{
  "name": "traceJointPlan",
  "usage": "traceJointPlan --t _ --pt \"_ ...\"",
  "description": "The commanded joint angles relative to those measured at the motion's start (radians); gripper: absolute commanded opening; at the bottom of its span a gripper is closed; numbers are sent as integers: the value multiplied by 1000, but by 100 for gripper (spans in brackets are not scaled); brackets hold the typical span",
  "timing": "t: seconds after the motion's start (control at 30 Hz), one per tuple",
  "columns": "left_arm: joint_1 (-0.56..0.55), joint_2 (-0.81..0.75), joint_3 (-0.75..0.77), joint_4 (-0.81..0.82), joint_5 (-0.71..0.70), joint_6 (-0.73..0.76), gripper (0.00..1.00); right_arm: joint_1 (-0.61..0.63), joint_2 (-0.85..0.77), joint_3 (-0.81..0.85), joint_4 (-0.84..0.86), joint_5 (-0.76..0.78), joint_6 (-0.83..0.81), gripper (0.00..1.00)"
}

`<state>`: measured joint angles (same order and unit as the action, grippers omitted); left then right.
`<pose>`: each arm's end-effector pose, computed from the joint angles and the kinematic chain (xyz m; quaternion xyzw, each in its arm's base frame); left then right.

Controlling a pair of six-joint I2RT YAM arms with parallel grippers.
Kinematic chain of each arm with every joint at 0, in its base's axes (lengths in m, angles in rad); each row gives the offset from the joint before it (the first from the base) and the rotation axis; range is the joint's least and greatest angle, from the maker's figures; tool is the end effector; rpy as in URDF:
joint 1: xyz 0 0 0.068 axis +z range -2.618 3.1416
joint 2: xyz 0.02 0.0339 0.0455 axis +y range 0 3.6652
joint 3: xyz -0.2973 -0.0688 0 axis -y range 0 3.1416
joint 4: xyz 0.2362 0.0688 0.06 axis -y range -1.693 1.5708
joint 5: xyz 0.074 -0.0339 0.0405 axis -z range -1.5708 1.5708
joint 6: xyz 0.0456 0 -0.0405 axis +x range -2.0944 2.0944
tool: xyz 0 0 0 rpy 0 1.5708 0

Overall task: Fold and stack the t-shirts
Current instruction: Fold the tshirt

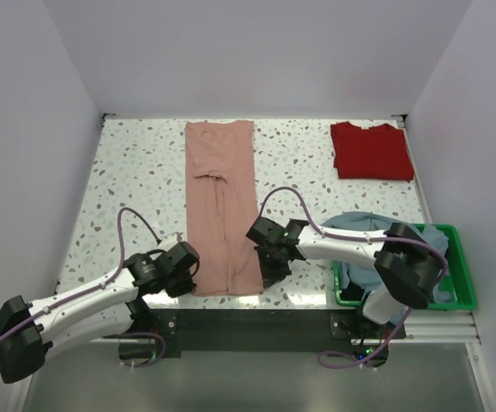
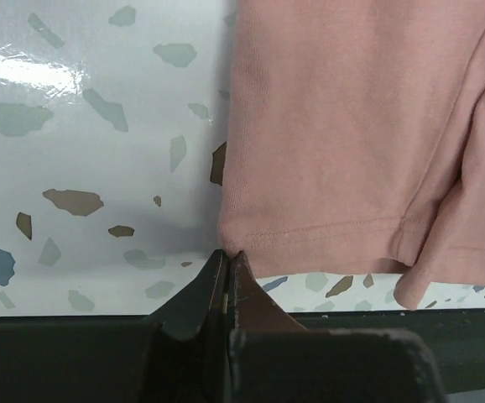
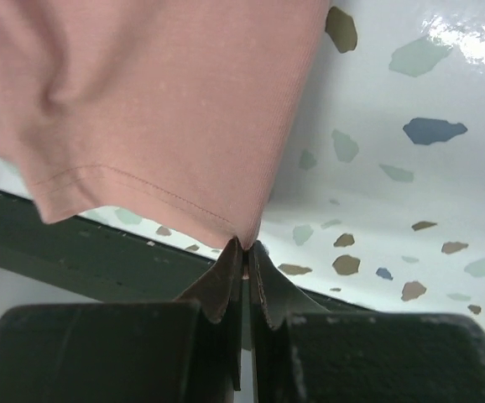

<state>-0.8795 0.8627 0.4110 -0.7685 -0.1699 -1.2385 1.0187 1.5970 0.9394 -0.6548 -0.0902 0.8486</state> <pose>0.0736 -0.0769 0.1785 -0.1897 0.9627 -0.1106 0.1579 0.1444 0.2422 0.1984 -0.0899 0.9866 0.1301 0.0406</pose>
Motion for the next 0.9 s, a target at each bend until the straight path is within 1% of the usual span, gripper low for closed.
traceJointPlan --t 0.0,0.17,0.3,0.47,0.57,0.67,0.7,0.77,0.87 --pt "-6 -24 55 -43 -42 -21 0 1 -63 70 -61 41 21 0" --pt "-7 1 123 -87 -63 -6 0 1 -74 156 -141 98 15 0" --pt "-7 -5 196 -130 -127 -15 0 0 -54 212 -170 124 12 0" --pt "-7 41 242 -104 -141 28 0 -9 -13 275 -195 142 0 0" --pt "-6 68 287 -110 -180 50 0 -28 6 312 -197 145 -11 0" --pt "5 107 321 -85 -209 100 0 -49 24 348 -195 145 -26 0" --pt "25 123 328 -71 -203 147 0 -63 40 364 -197 142 -31 0" --pt "75 182 356 -48 -178 191 0 -87 55 390 -195 132 -46 0" --pt "129 225 393 1 -169 289 0 -115 80 426 -197 119 -66 0"
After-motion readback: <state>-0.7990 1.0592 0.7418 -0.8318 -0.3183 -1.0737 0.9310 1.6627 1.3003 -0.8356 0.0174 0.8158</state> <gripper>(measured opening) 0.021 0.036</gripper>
